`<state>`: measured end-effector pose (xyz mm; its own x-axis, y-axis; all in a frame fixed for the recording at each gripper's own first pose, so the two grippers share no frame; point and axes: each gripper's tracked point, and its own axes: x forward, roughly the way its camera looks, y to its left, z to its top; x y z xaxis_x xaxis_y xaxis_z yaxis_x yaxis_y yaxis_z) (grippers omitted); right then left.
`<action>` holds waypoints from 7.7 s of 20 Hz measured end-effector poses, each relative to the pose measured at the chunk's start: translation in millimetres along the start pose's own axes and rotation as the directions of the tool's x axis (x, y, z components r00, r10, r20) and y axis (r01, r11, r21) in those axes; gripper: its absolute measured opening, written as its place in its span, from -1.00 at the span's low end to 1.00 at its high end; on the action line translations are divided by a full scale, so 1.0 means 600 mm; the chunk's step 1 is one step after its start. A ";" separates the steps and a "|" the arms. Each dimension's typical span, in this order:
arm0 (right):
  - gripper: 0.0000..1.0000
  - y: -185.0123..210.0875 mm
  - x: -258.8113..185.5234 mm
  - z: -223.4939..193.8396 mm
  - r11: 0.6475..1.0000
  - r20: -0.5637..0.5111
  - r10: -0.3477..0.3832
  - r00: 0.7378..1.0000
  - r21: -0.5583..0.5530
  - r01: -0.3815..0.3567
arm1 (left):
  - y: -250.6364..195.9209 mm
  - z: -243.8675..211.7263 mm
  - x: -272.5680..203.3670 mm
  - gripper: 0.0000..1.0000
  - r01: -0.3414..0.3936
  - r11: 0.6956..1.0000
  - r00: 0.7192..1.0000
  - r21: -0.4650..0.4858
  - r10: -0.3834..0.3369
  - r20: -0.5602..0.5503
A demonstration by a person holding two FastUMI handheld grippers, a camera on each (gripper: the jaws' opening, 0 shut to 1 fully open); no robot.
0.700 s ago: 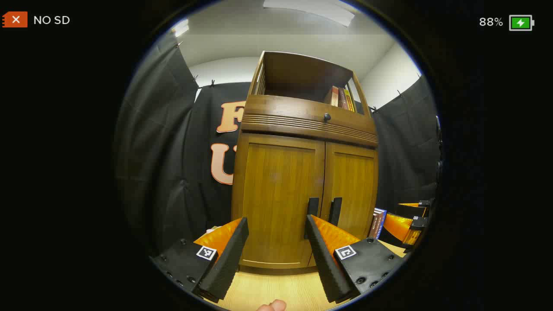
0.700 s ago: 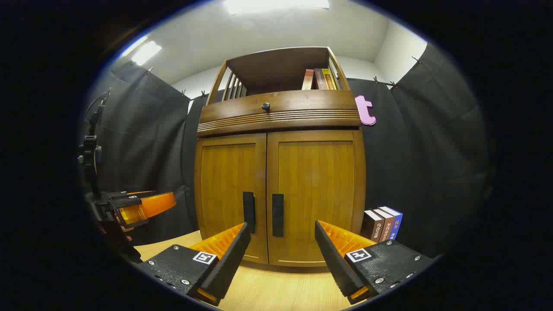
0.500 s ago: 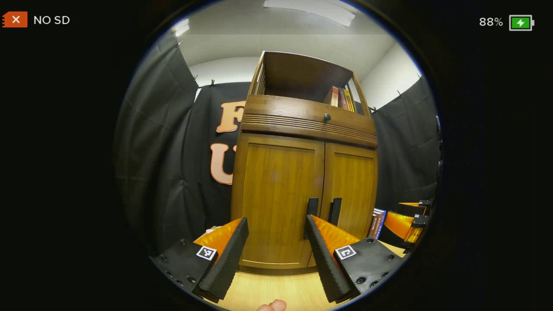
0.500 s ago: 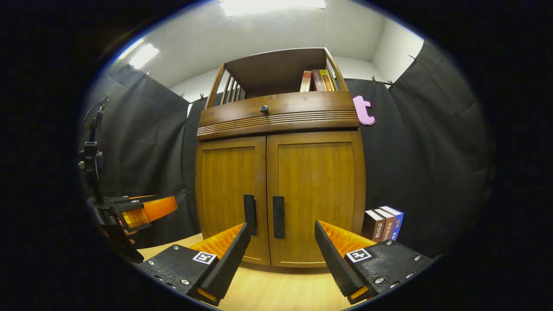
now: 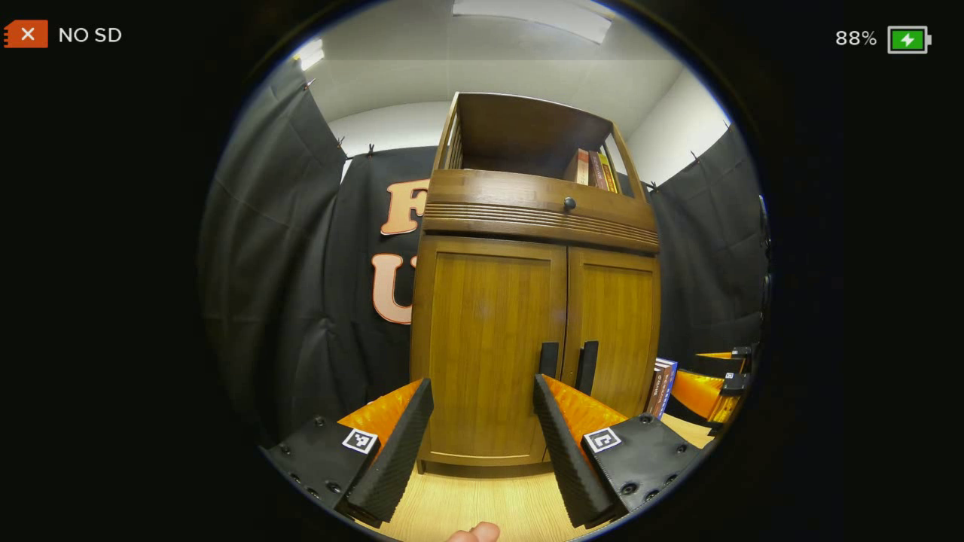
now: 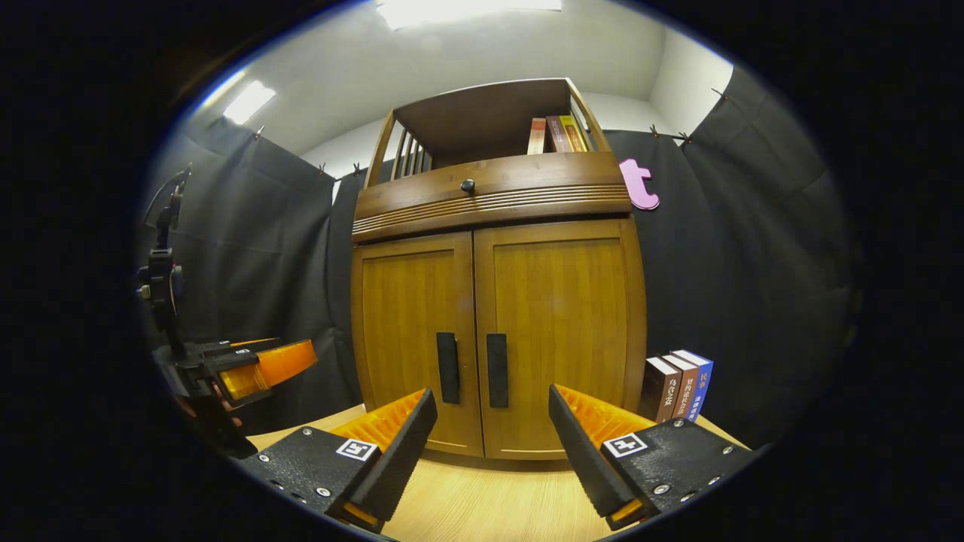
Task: Open the right door of the double-door shoe cabinet with the right hand, and open the left door with the left hand.
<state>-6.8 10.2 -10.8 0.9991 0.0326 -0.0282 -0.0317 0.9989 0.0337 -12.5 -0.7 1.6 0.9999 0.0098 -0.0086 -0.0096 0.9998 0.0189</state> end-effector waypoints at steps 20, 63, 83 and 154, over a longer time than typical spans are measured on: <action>0.87 -0.056 0.336 -0.050 0.998 -0.010 -0.040 0.999 0.044 0.040 | 0.021 -0.035 -0.009 0.62 0.010 1.000 0.999 0.020 -0.011 0.047; -0.38 -0.021 0.246 -0.079 0.997 -0.043 0.071 0.997 -0.012 -0.072 | -0.051 -0.047 -0.015 0.62 0.046 0.998 0.998 0.053 -0.048 0.028; -0.39 -0.173 0.026 -0.069 0.993 -0.052 0.014 0.999 -0.113 -0.020 | -0.074 -0.043 -0.018 0.62 0.059 0.997 0.997 0.053 -0.061 0.046; 0.66 -0.071 -0.081 0.018 0.992 0.092 0.001 0.996 -0.126 0.010 | -0.107 -0.127 0.188 0.60 0.055 0.995 0.997 -0.087 -0.060 -0.058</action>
<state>-53.5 -34.4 0.1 0.9975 0.0308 0.0635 -0.0248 0.9954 -0.0930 100.3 -62.6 -76.6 0.9965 -0.0490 -0.0673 0.0443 0.9966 -0.0691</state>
